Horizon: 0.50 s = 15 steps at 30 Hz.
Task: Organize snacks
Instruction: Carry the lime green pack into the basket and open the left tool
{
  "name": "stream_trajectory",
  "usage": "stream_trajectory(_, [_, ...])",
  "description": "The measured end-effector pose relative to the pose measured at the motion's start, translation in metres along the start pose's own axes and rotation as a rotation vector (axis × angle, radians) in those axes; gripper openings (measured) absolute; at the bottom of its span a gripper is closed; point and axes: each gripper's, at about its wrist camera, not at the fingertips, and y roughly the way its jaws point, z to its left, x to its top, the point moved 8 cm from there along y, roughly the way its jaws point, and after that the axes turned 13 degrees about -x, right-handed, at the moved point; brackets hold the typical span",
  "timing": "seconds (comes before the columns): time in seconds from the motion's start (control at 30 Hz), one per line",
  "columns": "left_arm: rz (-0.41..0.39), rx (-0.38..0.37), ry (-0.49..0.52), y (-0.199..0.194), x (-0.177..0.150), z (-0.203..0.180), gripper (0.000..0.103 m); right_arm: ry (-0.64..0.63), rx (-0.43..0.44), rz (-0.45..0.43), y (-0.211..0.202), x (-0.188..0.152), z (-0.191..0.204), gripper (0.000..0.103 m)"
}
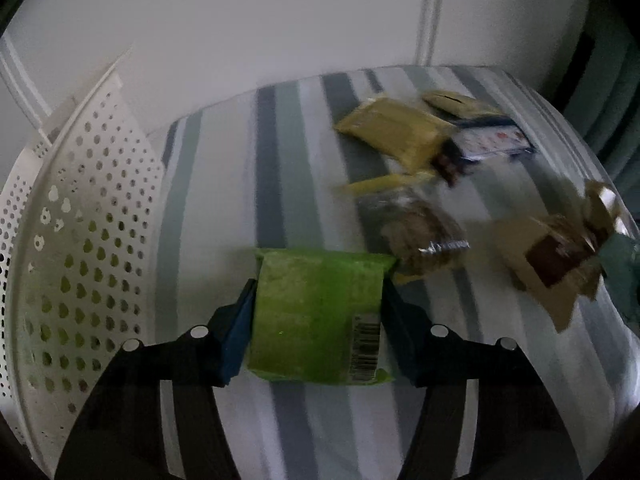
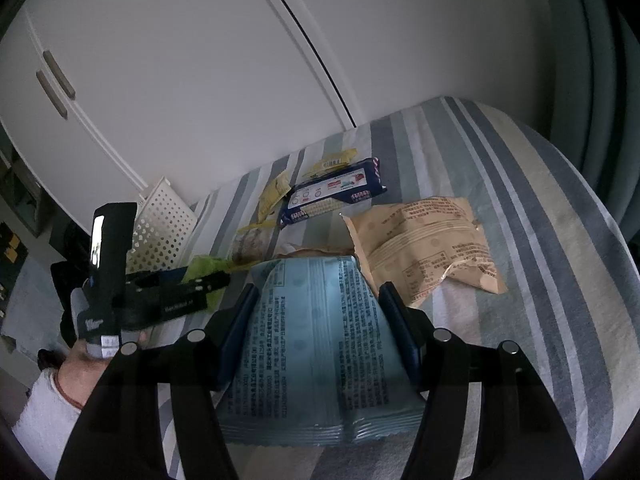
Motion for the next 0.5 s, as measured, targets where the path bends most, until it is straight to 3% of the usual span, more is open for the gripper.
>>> stream_trajectory(0.23, [-0.037,-0.044,-0.014,-0.01,-0.009,-0.025,0.06,0.011,0.005,-0.004,-0.001,0.001,-0.002,0.062])
stream_trajectory(0.5, [-0.143,-0.088,-0.018,-0.068,-0.015,-0.036,0.06,0.032,0.014,-0.027,-0.006,0.005,-0.007,0.062])
